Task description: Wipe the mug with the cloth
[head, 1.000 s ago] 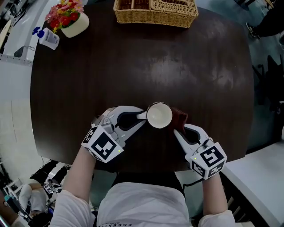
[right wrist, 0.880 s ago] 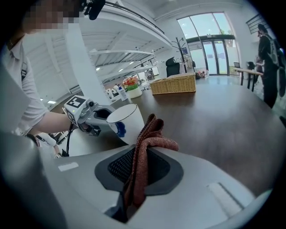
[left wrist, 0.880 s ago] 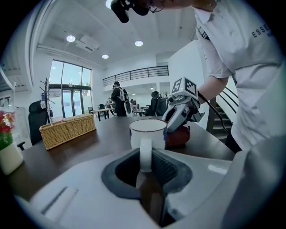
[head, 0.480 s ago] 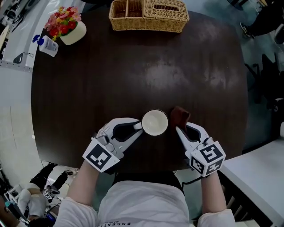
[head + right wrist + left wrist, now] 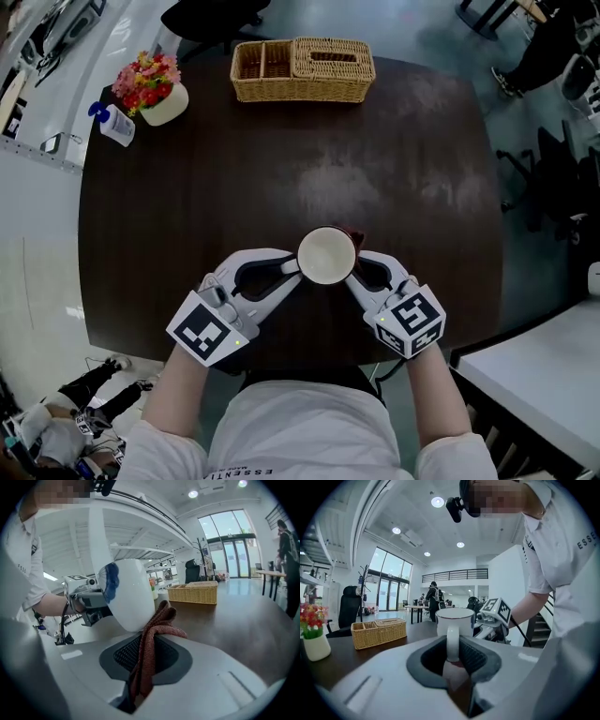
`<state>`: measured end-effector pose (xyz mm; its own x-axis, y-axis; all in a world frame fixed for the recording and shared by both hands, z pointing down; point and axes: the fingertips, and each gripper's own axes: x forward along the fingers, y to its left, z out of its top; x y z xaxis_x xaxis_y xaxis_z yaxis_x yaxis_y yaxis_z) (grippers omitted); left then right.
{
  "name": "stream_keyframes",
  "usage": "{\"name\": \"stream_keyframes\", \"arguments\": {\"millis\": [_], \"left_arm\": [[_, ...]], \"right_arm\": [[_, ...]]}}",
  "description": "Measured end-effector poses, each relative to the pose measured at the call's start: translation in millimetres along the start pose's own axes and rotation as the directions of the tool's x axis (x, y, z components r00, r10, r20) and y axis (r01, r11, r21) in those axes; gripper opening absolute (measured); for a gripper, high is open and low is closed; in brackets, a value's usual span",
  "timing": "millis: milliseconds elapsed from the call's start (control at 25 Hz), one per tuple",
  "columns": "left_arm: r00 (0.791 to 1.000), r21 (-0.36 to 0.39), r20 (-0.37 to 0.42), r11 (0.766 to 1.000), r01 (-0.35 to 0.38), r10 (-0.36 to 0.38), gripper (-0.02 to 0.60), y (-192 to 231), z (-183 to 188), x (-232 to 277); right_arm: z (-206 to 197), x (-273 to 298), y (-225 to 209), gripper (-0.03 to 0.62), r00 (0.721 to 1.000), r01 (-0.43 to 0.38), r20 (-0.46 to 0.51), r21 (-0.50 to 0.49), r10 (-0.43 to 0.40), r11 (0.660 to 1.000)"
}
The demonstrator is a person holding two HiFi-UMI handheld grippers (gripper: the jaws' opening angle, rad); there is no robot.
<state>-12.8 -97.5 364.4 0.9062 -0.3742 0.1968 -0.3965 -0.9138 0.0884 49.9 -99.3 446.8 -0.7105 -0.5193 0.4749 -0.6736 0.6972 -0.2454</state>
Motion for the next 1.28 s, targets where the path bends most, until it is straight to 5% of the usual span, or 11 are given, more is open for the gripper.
{"name": "stream_keyframes", "arguments": {"millis": [280, 800, 1080, 1280], "left_arm": [[1.000, -0.043, 0.008, 0.999, 0.028, -0.027, 0.067, 1, 14, 1], [1.000, -0.001, -0.020, 1.000, 0.023, -0.023, 0.067, 3, 0, 2], [1.000, 0.126, -0.025, 0.992, 0.020, -0.017, 0.067, 8, -10, 3], [0.998, 0.119, -0.068, 0.993, 0.016, -0.008, 0.067, 8, -38, 11]], "right_arm": [[16, 3, 14, 0.080, 0.991, -0.093, 0.089, -0.054, 0.098, 0.994], [-11, 7, 31, 0.080, 0.979, -0.202, 0.019, -0.011, 0.203, 0.979], [-19, -11, -15, 0.078, 0.998, -0.054, -0.041, 0.002, 0.055, 0.999], [-21, -13, -39, 0.078, 0.989, 0.102, -0.101, -0.036, -0.106, 0.994]]}}
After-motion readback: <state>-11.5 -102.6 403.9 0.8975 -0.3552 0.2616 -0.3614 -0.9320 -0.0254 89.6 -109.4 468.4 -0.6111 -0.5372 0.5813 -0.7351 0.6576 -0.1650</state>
